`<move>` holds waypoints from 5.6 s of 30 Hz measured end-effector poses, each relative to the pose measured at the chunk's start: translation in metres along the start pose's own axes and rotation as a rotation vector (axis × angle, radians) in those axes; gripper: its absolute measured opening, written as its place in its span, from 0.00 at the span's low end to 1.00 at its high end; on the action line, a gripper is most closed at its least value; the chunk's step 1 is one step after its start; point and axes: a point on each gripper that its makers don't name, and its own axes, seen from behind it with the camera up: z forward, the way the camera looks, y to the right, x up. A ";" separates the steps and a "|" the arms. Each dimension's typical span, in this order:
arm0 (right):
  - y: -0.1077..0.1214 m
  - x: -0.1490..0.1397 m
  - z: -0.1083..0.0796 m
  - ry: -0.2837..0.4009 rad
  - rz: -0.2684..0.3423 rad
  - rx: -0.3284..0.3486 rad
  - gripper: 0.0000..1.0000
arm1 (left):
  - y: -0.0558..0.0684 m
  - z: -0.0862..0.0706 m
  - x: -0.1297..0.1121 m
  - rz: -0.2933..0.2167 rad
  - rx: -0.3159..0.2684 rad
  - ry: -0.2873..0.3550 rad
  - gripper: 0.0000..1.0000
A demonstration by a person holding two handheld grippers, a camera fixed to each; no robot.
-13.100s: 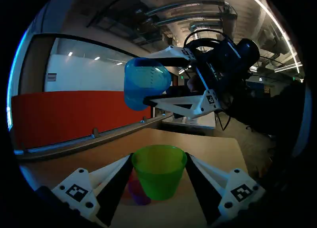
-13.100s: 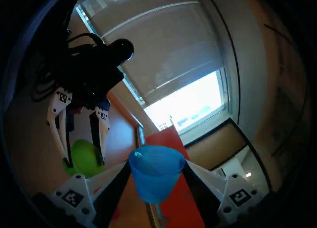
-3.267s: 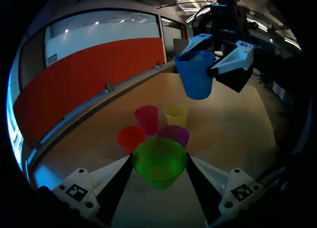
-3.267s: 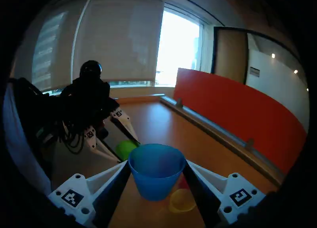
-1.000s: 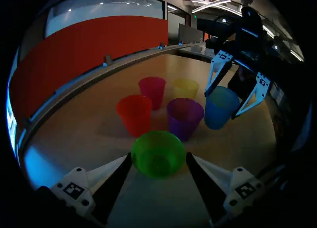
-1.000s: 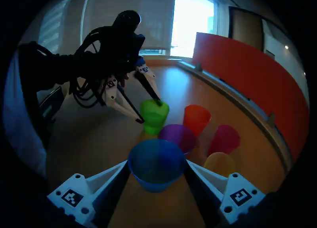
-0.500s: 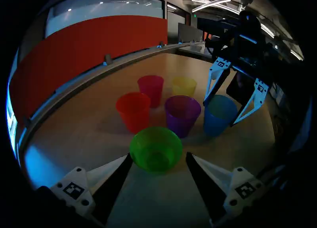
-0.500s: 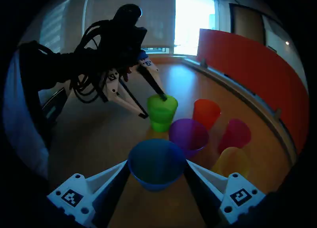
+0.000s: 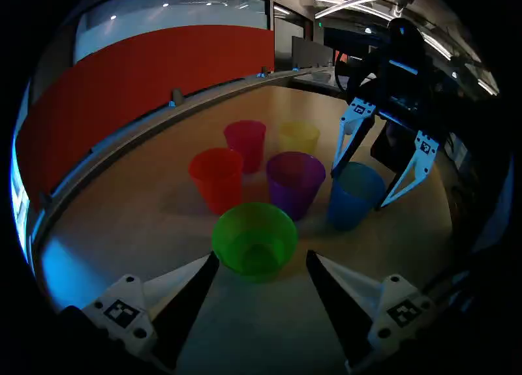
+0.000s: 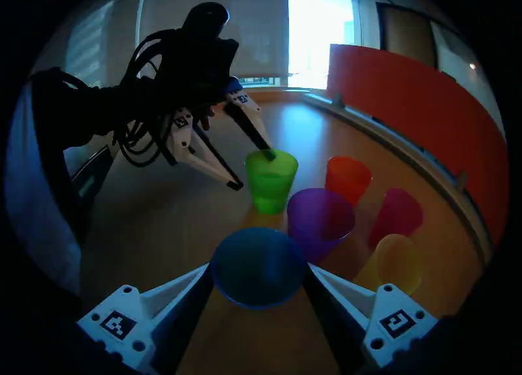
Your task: Pour water
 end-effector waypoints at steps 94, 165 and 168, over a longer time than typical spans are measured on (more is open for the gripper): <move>0.100 -0.004 -0.203 0.446 0.325 -1.042 0.99 | -0.036 -0.164 0.013 -0.341 0.765 0.553 0.99; 0.110 -0.010 -0.248 0.533 0.410 -1.275 1.00 | -0.069 -0.164 -0.038 -0.347 0.933 0.620 0.99; 0.109 -0.011 -0.248 0.532 0.410 -1.273 0.99 | -0.069 -0.164 -0.038 -0.347 0.934 0.620 0.99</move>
